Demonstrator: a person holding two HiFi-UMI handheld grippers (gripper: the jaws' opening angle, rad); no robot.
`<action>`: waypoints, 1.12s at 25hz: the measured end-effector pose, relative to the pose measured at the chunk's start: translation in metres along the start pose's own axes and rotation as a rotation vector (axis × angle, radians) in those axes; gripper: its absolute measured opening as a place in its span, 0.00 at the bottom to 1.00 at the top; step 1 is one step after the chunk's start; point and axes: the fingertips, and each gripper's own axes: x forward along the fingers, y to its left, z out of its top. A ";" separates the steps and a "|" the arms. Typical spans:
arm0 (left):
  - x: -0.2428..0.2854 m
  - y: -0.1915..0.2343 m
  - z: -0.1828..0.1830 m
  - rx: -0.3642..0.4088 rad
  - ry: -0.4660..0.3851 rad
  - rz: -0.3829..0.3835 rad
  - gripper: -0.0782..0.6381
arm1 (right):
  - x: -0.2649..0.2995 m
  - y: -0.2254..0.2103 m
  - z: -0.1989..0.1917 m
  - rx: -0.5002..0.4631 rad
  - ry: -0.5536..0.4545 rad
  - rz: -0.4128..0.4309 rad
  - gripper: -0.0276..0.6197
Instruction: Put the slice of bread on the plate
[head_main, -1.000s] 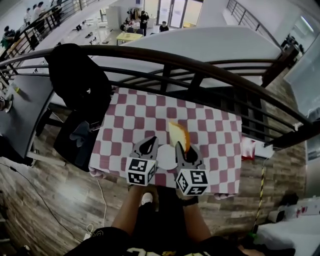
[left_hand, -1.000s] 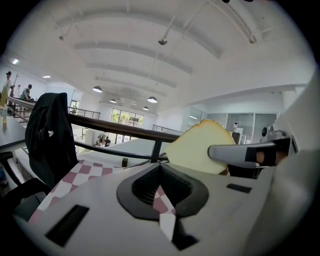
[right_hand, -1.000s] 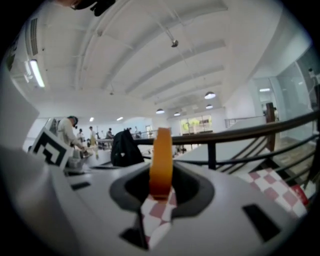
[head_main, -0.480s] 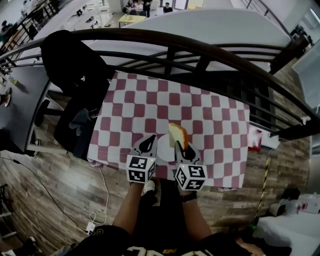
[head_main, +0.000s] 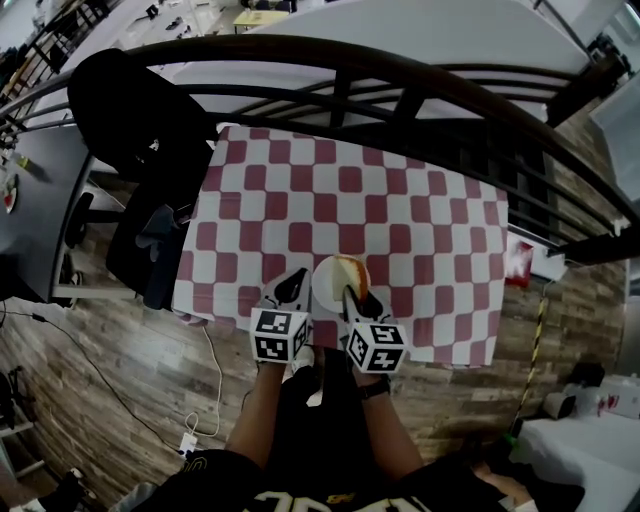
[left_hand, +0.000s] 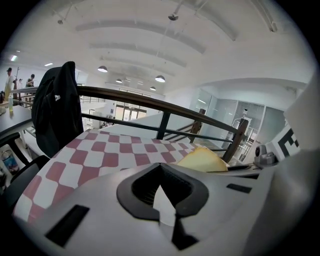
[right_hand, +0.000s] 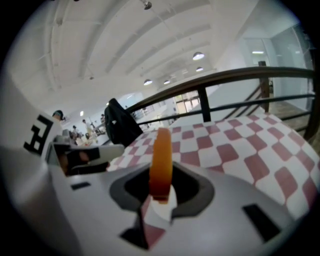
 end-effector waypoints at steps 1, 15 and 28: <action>0.001 0.001 -0.003 -0.003 0.008 0.003 0.13 | 0.002 0.000 -0.005 0.010 0.015 0.006 0.20; 0.016 0.011 -0.019 -0.013 0.073 0.030 0.13 | 0.035 0.002 -0.058 0.110 0.269 0.128 0.20; 0.045 0.012 -0.006 0.032 0.127 0.045 0.13 | 0.038 -0.063 -0.082 -0.163 0.496 -0.126 0.65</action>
